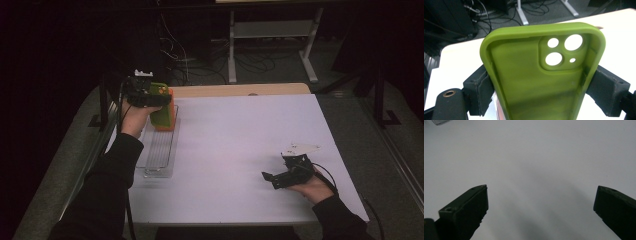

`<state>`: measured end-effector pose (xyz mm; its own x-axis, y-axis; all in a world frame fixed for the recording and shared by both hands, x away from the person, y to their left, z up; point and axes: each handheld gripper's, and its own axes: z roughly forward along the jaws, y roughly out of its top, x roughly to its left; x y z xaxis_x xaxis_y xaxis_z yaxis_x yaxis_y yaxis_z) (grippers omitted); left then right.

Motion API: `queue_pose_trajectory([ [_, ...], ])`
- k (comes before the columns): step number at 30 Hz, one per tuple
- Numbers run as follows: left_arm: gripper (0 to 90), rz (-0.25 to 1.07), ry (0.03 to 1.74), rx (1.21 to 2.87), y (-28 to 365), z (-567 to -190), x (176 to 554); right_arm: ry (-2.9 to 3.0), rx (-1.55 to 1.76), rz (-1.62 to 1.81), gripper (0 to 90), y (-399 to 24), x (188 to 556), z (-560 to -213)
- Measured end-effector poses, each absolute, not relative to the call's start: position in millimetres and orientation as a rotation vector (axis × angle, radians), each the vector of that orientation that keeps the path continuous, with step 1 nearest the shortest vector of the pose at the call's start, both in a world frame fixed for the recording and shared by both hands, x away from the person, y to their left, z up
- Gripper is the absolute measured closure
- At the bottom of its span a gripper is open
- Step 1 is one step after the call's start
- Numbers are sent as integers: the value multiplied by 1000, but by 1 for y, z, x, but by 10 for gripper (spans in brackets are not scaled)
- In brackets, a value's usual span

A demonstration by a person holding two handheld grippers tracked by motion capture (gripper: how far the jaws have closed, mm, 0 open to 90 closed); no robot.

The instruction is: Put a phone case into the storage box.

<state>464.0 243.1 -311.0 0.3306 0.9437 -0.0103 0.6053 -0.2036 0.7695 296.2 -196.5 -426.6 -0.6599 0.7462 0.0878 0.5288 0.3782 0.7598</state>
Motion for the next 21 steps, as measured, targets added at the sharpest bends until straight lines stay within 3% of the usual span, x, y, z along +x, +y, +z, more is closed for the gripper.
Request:
queue_pose_trajectory([
  [21, 146, 682, 1529, 1954, 239, -356, 487, 2378, 1124, 1155, 0, -196, 296, -426],
])
